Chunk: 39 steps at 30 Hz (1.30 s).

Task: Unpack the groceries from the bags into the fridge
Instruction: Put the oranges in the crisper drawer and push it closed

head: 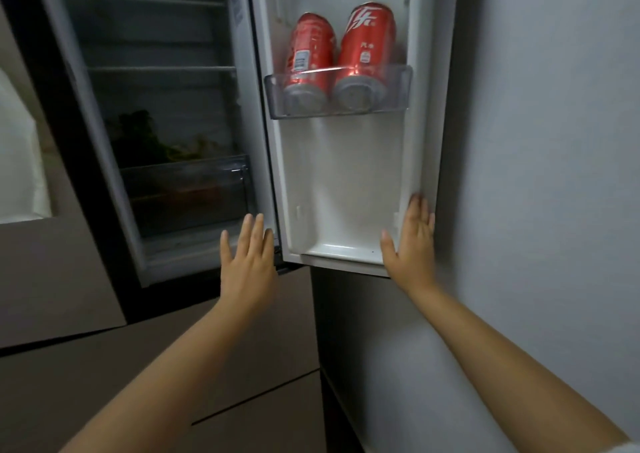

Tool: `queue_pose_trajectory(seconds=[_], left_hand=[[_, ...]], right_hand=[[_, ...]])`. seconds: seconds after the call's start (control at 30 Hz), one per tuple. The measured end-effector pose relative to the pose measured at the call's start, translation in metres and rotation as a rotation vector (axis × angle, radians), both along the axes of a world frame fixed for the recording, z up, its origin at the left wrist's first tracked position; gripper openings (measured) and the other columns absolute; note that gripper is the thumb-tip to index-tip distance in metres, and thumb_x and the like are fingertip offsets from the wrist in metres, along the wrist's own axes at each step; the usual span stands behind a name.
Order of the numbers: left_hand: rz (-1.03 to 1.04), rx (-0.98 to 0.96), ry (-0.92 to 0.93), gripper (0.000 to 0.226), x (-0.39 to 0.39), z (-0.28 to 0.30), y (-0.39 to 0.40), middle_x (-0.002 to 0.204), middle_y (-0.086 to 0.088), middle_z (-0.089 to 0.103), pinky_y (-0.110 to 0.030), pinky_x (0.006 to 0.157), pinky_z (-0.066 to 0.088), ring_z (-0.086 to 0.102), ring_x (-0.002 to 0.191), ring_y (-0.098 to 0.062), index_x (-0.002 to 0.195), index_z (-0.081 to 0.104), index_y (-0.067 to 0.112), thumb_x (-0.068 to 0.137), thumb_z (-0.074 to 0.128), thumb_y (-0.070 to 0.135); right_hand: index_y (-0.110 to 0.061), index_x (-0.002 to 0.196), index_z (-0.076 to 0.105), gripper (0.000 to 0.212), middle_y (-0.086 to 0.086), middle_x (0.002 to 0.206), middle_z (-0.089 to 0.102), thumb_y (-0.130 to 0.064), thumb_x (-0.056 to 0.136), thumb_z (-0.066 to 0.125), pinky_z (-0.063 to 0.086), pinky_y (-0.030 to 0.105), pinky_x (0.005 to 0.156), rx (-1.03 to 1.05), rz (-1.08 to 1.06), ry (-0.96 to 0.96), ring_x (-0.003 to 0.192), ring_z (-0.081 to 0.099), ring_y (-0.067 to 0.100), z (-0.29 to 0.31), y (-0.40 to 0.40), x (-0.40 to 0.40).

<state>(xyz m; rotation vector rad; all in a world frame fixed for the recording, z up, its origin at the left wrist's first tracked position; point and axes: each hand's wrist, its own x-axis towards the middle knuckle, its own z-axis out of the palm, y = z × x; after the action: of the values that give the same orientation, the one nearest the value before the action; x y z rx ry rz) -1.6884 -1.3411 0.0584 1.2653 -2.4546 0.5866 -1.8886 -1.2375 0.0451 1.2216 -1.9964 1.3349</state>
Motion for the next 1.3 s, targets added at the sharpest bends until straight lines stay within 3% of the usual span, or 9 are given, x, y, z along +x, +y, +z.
queue_pose_trajectory(seconds=[0.13,0.23,0.43,0.5,0.6,0.8,1.03,1.17,1.3], left_hand=[[-0.088,-0.211,0.035,0.071,-0.002,0.003,0.003,0.133,-0.021,0.056,-0.062,0.095,0.039,0.047,0.13,-0.036,0.116,0.066,0.0,0.052,0.088,0.024],[-0.092,-0.225,0.05,0.071,0.003,0.003,0.008,0.125,-0.021,0.063,-0.061,0.09,0.043,0.058,0.119,-0.035,0.109,0.069,-0.001,0.045,0.09,0.02],[-0.053,-0.171,0.166,0.055,0.032,0.009,0.018,0.15,-0.021,0.035,-0.058,0.111,0.021,0.028,0.142,-0.035,0.138,0.043,-0.001,0.087,0.049,0.017],[0.011,-0.098,0.178,0.059,0.052,0.01,0.013,0.16,-0.013,0.007,-0.05,0.118,0.0,0.001,0.149,-0.027,0.15,0.017,0.005,0.097,0.039,0.02],[0.057,-0.088,0.27,0.061,0.084,0.01,0.009,0.16,-0.01,-0.001,-0.046,0.118,-0.006,-0.007,0.149,-0.025,0.151,0.01,0.007,0.099,0.037,0.022],[0.145,-0.048,0.405,0.061,0.156,0.026,-0.002,0.16,-0.011,-0.004,-0.042,0.12,-0.004,-0.009,0.149,-0.024,0.151,0.004,0.005,0.099,0.034,0.018],[0.179,0.043,0.5,0.058,0.238,0.037,-0.047,0.16,-0.011,-0.001,-0.034,0.121,0.002,-0.005,0.149,-0.022,0.15,0.006,0.003,0.1,0.032,0.012],[0.179,0.081,0.44,0.064,0.239,0.034,-0.079,0.16,-0.009,-0.009,-0.034,0.121,0.004,-0.007,0.149,-0.02,0.151,0.0,0.006,0.096,0.032,0.0],[0.235,0.028,0.324,0.068,0.232,0.032,-0.106,0.16,-0.006,-0.014,-0.037,0.121,0.004,-0.009,0.149,-0.019,0.151,-0.006,0.011,0.095,0.032,0.004]], right_hand=[[0.022,0.13,0.033,0.075,0.039,0.134,0.042,-0.034,0.079,0.038,0.005,0.037,0.11,0.015,-0.096,0.208,0.126,0.037,0.056,-0.008,0.004,0.01],[0.013,0.131,0.028,0.07,0.037,0.134,0.044,-0.033,0.08,0.04,0.001,0.034,0.115,-0.009,-0.124,0.324,0.131,0.028,0.043,-0.013,0.007,0.028],[-0.003,0.129,0.039,0.054,0.017,0.134,0.055,-0.025,0.08,0.044,-0.008,0.035,0.119,-0.061,0.02,0.706,0.137,0.03,0.027,-0.01,0.031,0.069],[-0.007,0.131,0.035,0.054,0.003,0.153,0.03,-0.023,0.081,0.046,-0.01,0.038,0.119,-0.152,0.075,0.732,0.147,0.008,0.017,-0.005,0.032,0.073],[-0.008,0.137,0.023,0.06,-0.007,0.155,-0.026,-0.029,0.083,0.042,-0.013,0.034,0.118,-0.173,0.068,0.592,0.144,-0.021,0.011,0.002,0.014,0.088],[-0.007,0.137,0.022,0.059,-0.004,0.15,-0.036,-0.031,0.087,0.04,-0.011,0.028,0.119,-0.157,0.24,0.532,0.142,-0.027,0.015,-0.003,-0.042,0.176],[-0.008,0.139,0.022,0.062,-0.003,0.156,-0.024,-0.027,0.083,0.042,-0.008,0.028,0.119,-0.168,0.38,0.593,0.144,-0.022,0.009,0.0,-0.117,0.23],[0.0,0.135,0.026,0.059,0.018,0.148,0.027,-0.024,0.083,0.039,-0.005,0.027,0.117,-0.158,0.365,0.604,0.144,-0.019,0.006,0.004,-0.164,0.236],[-0.002,0.124,0.038,0.048,0.02,0.133,0.055,-0.016,0.078,0.037,0.031,0.038,0.111,-0.118,0.312,0.787,0.138,0.03,0.025,0.001,-0.213,0.226]])
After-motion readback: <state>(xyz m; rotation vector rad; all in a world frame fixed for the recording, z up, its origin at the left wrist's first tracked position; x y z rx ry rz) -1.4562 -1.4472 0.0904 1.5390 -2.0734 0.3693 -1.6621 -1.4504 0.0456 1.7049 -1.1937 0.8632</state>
